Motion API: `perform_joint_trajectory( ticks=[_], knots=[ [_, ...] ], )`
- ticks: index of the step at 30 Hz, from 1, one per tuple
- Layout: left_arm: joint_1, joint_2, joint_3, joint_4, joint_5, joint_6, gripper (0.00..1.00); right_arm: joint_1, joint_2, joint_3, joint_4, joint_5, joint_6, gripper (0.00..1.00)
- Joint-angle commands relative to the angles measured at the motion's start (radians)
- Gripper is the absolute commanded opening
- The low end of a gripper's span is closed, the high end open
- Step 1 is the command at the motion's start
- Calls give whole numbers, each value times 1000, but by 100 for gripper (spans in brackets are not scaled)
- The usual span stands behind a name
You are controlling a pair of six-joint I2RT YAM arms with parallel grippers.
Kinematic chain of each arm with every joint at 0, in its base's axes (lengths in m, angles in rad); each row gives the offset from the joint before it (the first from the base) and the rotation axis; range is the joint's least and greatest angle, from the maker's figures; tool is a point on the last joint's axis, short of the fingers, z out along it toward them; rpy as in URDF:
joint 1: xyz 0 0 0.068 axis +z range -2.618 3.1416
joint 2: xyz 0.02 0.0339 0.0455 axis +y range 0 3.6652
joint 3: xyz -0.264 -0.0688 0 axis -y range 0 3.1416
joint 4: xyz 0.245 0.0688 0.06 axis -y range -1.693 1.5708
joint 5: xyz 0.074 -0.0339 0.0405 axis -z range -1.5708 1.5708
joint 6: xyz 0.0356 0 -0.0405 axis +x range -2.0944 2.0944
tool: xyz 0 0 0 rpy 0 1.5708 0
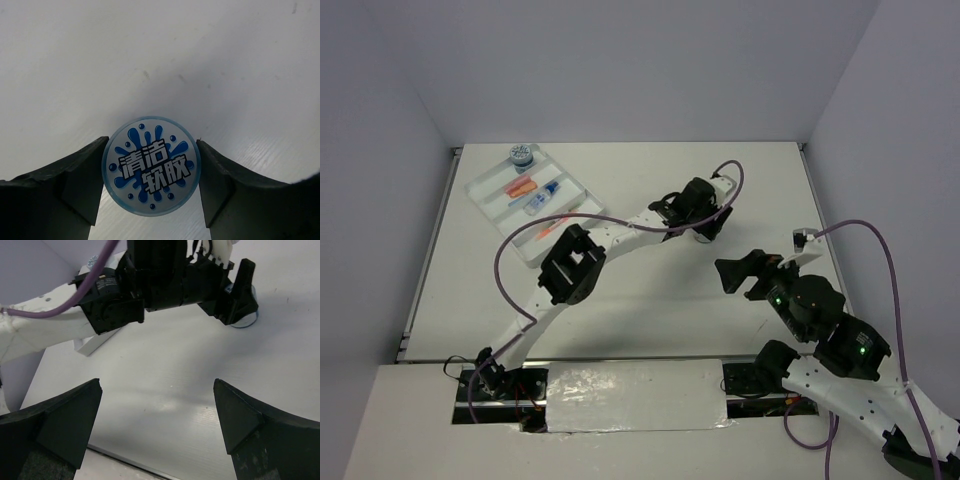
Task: Sort the stationery into containers
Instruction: Pick up the stationery from the center of the board, then place the stationery in the storage box.
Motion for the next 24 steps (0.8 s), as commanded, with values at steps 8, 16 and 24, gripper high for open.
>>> perform_joint_trajectory(
  ticks=[8,16,24],
  knots=[
    [478,-406,-17,-218,-355,-213,0,-4,297,-87,288,-119,-73,100],
    [933,-516,-132,-323,-322,-324,0,-13,569,-35,429,-217,-108,100],
    [1068,-394,-125,-292,-219,-297,0,-20,608,-29,440,-224,-131,100]
  ],
)
